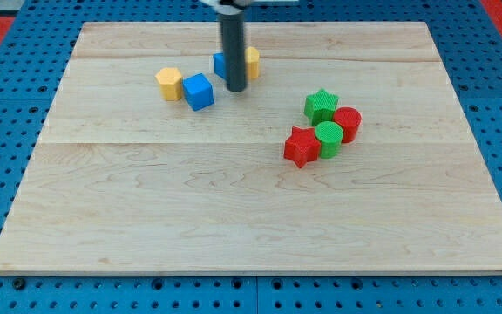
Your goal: Push the blue cube to the right of the yellow hexagon
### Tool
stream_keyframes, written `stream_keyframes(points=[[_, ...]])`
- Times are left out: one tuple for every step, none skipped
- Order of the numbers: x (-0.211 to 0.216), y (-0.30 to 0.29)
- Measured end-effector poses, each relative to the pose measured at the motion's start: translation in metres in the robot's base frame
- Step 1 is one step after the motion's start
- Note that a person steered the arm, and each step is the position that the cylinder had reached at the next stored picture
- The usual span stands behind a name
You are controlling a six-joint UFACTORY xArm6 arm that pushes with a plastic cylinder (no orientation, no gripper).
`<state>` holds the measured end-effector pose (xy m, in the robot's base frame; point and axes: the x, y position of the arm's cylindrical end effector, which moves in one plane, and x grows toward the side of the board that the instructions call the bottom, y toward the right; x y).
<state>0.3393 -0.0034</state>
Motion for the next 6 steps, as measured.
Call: stream_keyframes(points=[[0.026, -0.001], [0.035, -0.070], [0.005, -0.109], [0.020, -0.102], [0.060, -0.059], [0.066, 0.003]])
